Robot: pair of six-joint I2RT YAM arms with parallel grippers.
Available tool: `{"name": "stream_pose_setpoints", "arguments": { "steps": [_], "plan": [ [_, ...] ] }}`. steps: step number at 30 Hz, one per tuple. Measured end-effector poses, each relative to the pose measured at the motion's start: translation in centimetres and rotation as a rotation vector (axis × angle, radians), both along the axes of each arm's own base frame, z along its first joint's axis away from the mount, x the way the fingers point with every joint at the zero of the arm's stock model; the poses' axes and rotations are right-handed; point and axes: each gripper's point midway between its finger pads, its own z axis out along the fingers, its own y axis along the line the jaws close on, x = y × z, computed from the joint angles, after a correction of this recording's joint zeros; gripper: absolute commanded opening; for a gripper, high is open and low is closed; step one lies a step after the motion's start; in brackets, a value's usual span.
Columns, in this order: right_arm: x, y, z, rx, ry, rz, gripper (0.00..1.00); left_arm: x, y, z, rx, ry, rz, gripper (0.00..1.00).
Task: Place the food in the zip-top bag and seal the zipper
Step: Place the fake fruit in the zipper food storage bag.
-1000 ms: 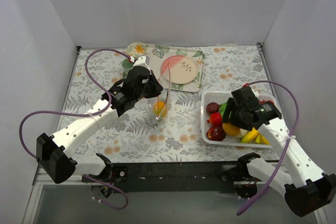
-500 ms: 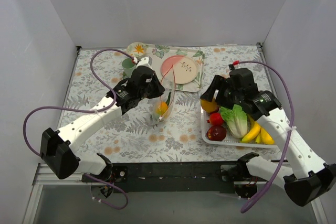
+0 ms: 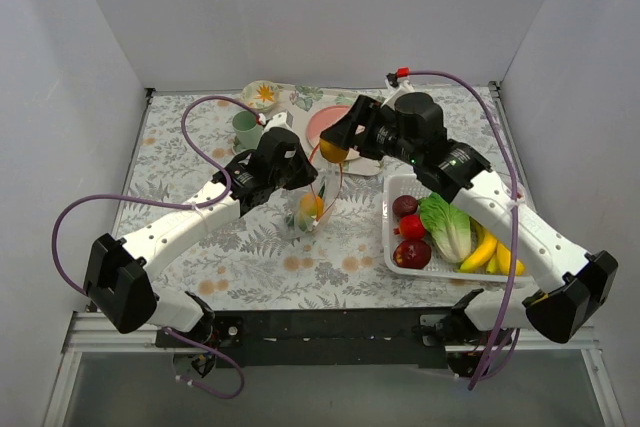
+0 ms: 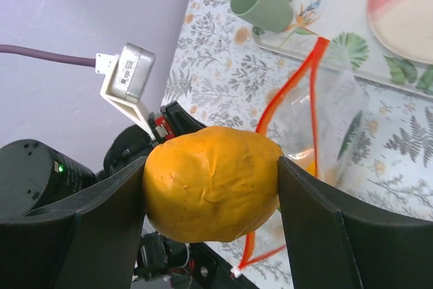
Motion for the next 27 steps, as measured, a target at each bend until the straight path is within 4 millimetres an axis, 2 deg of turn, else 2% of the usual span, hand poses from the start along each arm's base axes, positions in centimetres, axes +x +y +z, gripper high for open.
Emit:
{"name": "stream_pose_setpoints", "arguments": {
  "steps": [4, 8, 12, 17, 18, 19, 23, 24, 26, 27],
  "plan": [
    [0.7, 1.9, -0.4, 0.034, -0.001, 0.014, 0.27, 0.0, 0.0, 0.1, -0.005, 0.000, 0.003, 0.00],
    [1.1, 3.2, -2.3, 0.024, 0.025, 0.025, 0.27, 0.2, -0.2, 0.6, -0.014, -0.006, 0.005, 0.00],
    [1.2, 3.2, -4.5, -0.003, 0.054, 0.017, 0.27, 0.3, -0.3, 1.3, -0.025, -0.015, 0.007, 0.00],
    [1.4, 2.6, -6.2, -0.038, 0.077, -0.017, 0.36, 0.4, -0.3, 2.0, -0.032, -0.024, 0.008, 0.00],
    [1.4, 2.5, -6.3, -0.043, 0.077, -0.022, 0.39, 0.3, -0.3, 2.1, -0.032, -0.025, 0.008, 0.00],
    [1.5, 2.4, -6.5, -0.051, 0.079, -0.030, 0.48, 0.3, -0.2, 2.1, -0.033, -0.026, 0.008, 0.00],
    [1.9, 1.9, -7.3, -0.094, 0.095, -0.056, 0.71, 0.2, -0.1, 2.5, -0.037, -0.031, 0.008, 0.00],
    [1.9, 1.8, -7.6, -0.108, 0.103, -0.062, 0.73, 0.1, -0.1, 2.6, -0.038, -0.032, 0.008, 0.00],
    [2.0, 1.6, -8.1, -0.133, 0.109, -0.069, 0.84, 0.1, -0.1, 2.7, -0.039, -0.033, 0.008, 0.00],
    [2.0, 1.5, -8.3, -0.145, 0.111, -0.070, 0.95, 0.1, 0.0, 2.7, -0.039, -0.033, 0.008, 0.00]
  ]
}}
